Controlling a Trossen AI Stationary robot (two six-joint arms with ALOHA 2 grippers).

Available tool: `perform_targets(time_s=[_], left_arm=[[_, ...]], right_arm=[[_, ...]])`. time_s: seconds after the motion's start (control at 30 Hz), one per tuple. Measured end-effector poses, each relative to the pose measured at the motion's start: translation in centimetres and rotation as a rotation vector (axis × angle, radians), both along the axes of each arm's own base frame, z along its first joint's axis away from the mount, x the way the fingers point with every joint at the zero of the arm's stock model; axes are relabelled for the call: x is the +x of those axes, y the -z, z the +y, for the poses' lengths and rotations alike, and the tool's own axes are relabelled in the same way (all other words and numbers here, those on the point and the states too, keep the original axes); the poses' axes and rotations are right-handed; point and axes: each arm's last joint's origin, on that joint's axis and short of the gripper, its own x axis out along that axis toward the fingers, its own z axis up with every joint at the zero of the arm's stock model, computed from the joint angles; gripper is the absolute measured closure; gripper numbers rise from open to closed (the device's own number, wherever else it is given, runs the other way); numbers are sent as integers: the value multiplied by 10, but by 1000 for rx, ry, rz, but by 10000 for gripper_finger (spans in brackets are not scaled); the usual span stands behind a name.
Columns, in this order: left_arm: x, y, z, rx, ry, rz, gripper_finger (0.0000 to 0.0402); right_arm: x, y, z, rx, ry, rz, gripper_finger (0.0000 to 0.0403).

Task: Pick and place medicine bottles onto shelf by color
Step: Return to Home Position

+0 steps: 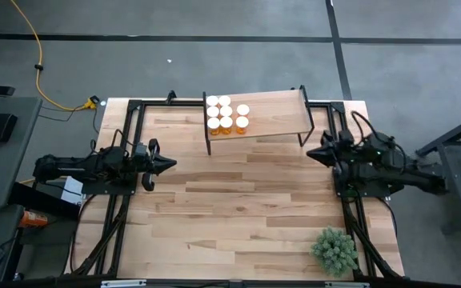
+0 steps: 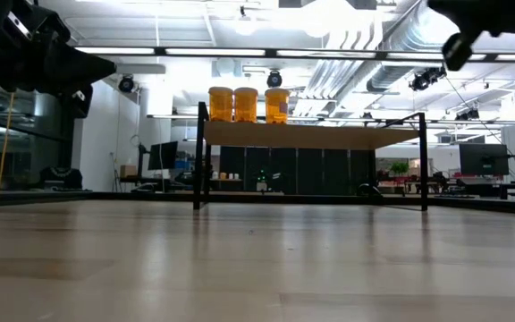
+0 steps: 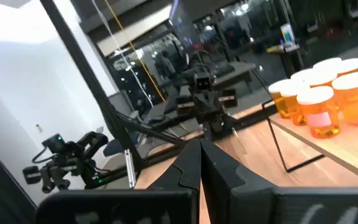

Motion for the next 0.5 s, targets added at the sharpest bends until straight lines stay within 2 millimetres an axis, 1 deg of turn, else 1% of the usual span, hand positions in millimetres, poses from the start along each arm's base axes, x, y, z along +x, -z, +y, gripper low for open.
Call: perform_targets(time_s=[0.13, 0.2, 0.33, 0.4, 0.5], left_arm=[[0, 0, 0, 0, 0, 0, 401], [0, 0, 0, 0, 0, 0, 401], [0, 0, 0, -1, -2, 1, 401], [0, 0, 0, -1, -6, 1, 401], [0, 0, 0, -1, -9, 0, 401]], right_arm=[[-16, 12, 3, -46, 41, -66, 403], [-19, 19, 3, -63, 55, -91, 403], [-11, 30, 2, -88, 60, -76, 403], [-7, 40, 1, -87, 67, -70, 403], [-2, 53, -1, -91, 98, -124, 403]])
